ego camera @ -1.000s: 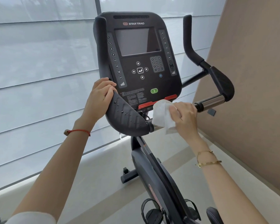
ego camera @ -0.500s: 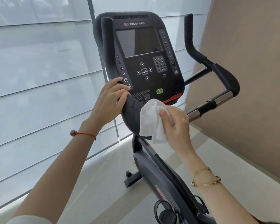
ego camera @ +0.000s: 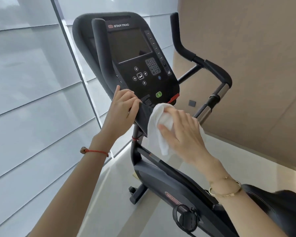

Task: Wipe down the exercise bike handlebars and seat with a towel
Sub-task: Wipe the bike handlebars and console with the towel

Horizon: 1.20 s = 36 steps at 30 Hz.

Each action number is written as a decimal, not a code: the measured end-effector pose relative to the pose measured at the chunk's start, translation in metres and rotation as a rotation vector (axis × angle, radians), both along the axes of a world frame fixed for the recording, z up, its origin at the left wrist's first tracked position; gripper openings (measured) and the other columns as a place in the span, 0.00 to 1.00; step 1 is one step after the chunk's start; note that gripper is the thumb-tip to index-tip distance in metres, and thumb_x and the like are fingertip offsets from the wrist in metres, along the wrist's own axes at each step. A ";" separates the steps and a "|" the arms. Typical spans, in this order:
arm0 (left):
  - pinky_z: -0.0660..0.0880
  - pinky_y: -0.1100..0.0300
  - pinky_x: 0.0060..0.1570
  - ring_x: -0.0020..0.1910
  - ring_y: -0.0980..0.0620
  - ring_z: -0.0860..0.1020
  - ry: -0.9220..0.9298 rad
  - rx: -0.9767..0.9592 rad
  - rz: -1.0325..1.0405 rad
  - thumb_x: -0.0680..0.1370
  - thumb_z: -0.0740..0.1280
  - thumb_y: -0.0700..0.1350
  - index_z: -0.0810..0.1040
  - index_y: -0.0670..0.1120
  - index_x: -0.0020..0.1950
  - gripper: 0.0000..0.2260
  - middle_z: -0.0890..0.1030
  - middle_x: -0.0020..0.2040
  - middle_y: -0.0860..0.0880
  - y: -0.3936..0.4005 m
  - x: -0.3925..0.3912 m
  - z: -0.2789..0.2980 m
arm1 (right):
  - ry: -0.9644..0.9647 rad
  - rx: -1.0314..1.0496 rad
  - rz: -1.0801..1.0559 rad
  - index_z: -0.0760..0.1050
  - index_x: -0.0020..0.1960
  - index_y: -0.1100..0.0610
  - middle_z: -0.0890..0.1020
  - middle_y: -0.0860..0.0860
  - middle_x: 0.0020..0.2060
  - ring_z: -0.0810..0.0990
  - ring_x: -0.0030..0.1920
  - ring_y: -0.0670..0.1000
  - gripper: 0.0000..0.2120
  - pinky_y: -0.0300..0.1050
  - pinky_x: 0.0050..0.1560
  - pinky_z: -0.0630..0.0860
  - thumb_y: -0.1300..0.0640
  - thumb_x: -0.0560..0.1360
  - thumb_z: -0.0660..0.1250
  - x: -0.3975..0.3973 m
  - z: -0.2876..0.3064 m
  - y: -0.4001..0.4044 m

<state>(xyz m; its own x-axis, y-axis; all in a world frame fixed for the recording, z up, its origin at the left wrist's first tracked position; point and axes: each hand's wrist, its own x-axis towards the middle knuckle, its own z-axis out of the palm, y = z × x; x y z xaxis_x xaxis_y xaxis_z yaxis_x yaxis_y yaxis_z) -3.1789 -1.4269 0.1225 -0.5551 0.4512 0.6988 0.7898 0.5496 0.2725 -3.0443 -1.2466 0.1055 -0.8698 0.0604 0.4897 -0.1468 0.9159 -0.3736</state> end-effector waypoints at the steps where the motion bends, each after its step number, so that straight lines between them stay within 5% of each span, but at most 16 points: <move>1: 0.48 0.50 0.77 0.57 0.50 0.73 0.009 0.001 -0.003 0.83 0.54 0.44 0.81 0.42 0.45 0.17 0.79 0.45 0.51 0.000 -0.001 -0.001 | -0.017 0.031 -0.010 0.60 0.69 0.48 0.72 0.48 0.60 0.70 0.58 0.50 0.26 0.50 0.64 0.62 0.34 0.78 0.46 -0.010 0.006 -0.009; 5: 0.50 0.46 0.76 0.55 0.47 0.74 0.019 0.017 -0.031 0.83 0.52 0.45 0.80 0.40 0.44 0.19 0.78 0.44 0.48 0.000 -0.003 0.001 | -0.074 0.146 -0.013 0.60 0.68 0.54 0.74 0.53 0.54 0.73 0.50 0.52 0.29 0.52 0.55 0.70 0.35 0.78 0.44 -0.046 0.028 -0.036; 8: 0.51 0.47 0.76 0.54 0.47 0.74 0.023 0.002 -0.022 0.83 0.51 0.47 0.79 0.40 0.43 0.21 0.78 0.43 0.48 0.000 -0.001 0.003 | -0.085 0.232 -0.029 0.58 0.71 0.54 0.74 0.53 0.57 0.71 0.48 0.51 0.35 0.47 0.48 0.66 0.33 0.76 0.36 -0.048 0.023 -0.032; 11: 0.50 0.49 0.76 0.54 0.49 0.74 0.033 -0.019 -0.013 0.83 0.52 0.45 0.80 0.42 0.43 0.19 0.77 0.43 0.51 -0.001 -0.003 0.003 | -0.084 0.401 0.016 0.60 0.68 0.57 0.72 0.60 0.63 0.73 0.50 0.57 0.24 0.50 0.43 0.71 0.45 0.78 0.56 -0.028 0.017 -0.015; 13: 0.50 0.50 0.76 0.54 0.50 0.73 0.032 -0.030 -0.010 0.83 0.52 0.44 0.80 0.43 0.45 0.18 0.77 0.44 0.51 -0.002 -0.004 0.003 | -0.102 0.494 0.022 0.61 0.67 0.58 0.70 0.62 0.67 0.74 0.54 0.60 0.28 0.57 0.47 0.77 0.51 0.73 0.69 -0.012 0.009 0.000; 17: 0.50 0.49 0.77 0.54 0.50 0.73 0.035 -0.040 -0.002 0.83 0.51 0.45 0.81 0.42 0.45 0.20 0.78 0.45 0.51 0.000 -0.003 0.004 | -0.024 0.245 -0.053 0.66 0.68 0.56 0.73 0.54 0.62 0.73 0.58 0.54 0.22 0.53 0.59 0.72 0.44 0.82 0.49 0.005 0.010 0.006; 20: 0.49 0.49 0.77 0.54 0.48 0.73 0.039 -0.065 0.004 0.83 0.50 0.45 0.81 0.42 0.45 0.20 0.78 0.45 0.50 0.000 -0.003 0.005 | -0.069 0.442 0.026 0.68 0.64 0.60 0.72 0.61 0.62 0.76 0.51 0.60 0.22 0.59 0.47 0.75 0.51 0.75 0.67 -0.022 0.028 -0.012; 22: 0.50 0.46 0.76 0.54 0.48 0.73 0.041 -0.080 0.012 0.83 0.53 0.44 0.80 0.41 0.44 0.19 0.78 0.44 0.50 0.000 -0.003 0.004 | -0.118 0.534 0.074 0.69 0.59 0.63 0.75 0.65 0.56 0.80 0.38 0.59 0.33 0.51 0.31 0.77 0.57 0.61 0.80 -0.042 0.034 -0.017; 24: 0.51 0.45 0.76 0.54 0.48 0.73 0.047 -0.097 0.026 0.84 0.54 0.44 0.79 0.41 0.44 0.17 0.77 0.44 0.49 -0.001 -0.003 0.003 | -0.103 0.460 0.114 0.72 0.58 0.65 0.78 0.66 0.52 0.80 0.30 0.57 0.34 0.45 0.25 0.77 0.58 0.57 0.83 -0.051 0.037 -0.019; 28: 0.50 0.47 0.76 0.56 0.48 0.73 0.021 -0.125 0.045 0.83 0.53 0.44 0.79 0.42 0.45 0.17 0.79 0.46 0.49 -0.002 0.000 0.006 | 0.013 0.273 0.142 0.68 0.64 0.59 0.77 0.55 0.46 0.77 0.40 0.55 0.15 0.53 0.44 0.78 0.52 0.83 0.56 -0.038 0.036 -0.010; 32: 0.48 0.48 0.77 0.68 0.48 0.69 -0.034 -0.148 0.124 0.83 0.50 0.43 0.81 0.44 0.52 0.19 0.81 0.53 0.49 0.004 0.015 0.009 | 0.061 0.215 0.181 0.67 0.64 0.58 0.79 0.55 0.54 0.79 0.47 0.52 0.17 0.44 0.55 0.77 0.49 0.81 0.56 -0.017 0.017 0.003; 36: 0.47 0.49 0.77 0.67 0.50 0.71 -0.088 -0.022 0.190 0.83 0.47 0.46 0.80 0.45 0.60 0.22 0.81 0.58 0.49 0.023 0.042 0.013 | 0.113 0.058 0.222 0.64 0.68 0.52 0.75 0.54 0.66 0.74 0.66 0.55 0.21 0.51 0.69 0.68 0.41 0.82 0.51 0.014 -0.012 0.024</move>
<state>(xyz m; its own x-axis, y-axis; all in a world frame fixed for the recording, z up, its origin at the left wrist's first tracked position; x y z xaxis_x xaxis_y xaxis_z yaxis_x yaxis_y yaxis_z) -3.1374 -1.4043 0.1350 -0.6902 0.3469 0.6350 0.6448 0.6932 0.3221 -3.0300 -1.2229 0.0939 -0.7981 -0.1568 0.5817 -0.3844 0.8760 -0.2913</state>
